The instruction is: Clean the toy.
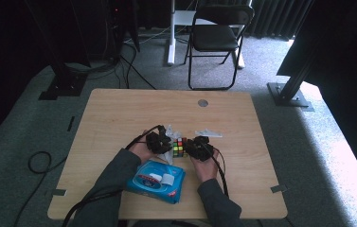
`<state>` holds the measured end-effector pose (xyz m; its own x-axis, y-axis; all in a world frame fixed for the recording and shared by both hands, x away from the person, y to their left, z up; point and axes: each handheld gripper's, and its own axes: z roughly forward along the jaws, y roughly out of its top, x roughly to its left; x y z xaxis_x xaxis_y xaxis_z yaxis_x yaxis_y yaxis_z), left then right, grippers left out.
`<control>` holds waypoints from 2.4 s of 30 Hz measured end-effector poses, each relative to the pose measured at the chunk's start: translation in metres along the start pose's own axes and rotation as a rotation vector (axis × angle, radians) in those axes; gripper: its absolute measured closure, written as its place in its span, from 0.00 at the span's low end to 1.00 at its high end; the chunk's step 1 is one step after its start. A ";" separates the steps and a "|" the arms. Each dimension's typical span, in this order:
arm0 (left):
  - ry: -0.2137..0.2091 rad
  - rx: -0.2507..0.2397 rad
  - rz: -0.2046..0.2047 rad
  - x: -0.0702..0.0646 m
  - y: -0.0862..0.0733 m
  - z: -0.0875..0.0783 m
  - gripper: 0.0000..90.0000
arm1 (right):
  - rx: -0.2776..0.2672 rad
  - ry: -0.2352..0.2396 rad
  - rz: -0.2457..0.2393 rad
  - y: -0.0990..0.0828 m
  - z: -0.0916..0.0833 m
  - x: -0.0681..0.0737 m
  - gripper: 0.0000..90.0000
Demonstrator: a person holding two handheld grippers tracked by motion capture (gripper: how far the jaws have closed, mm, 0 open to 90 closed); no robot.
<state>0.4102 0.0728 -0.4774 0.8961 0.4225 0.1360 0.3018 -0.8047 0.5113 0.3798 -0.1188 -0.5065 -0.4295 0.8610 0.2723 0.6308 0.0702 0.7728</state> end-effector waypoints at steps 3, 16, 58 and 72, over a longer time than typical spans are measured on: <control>0.010 -0.016 0.000 0.002 0.000 -0.007 0.94 | 0.001 0.001 -0.002 0.000 0.000 0.000 0.77; 0.051 -0.039 -0.062 0.014 -0.009 -0.008 0.95 | 0.017 0.012 -0.045 0.004 0.001 -0.002 0.78; 0.012 -0.085 -0.090 0.009 -0.001 0.003 0.96 | 0.011 -0.037 -0.084 0.010 0.002 -0.009 0.71; -0.053 -0.109 -0.058 0.001 0.005 0.005 0.95 | 0.011 -0.055 -0.068 0.011 -0.009 -0.008 0.67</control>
<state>0.4144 0.0670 -0.4794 0.8948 0.4423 0.0600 0.3193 -0.7281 0.6065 0.3846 -0.1297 -0.4955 -0.4354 0.8805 0.1874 0.6084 0.1344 0.7822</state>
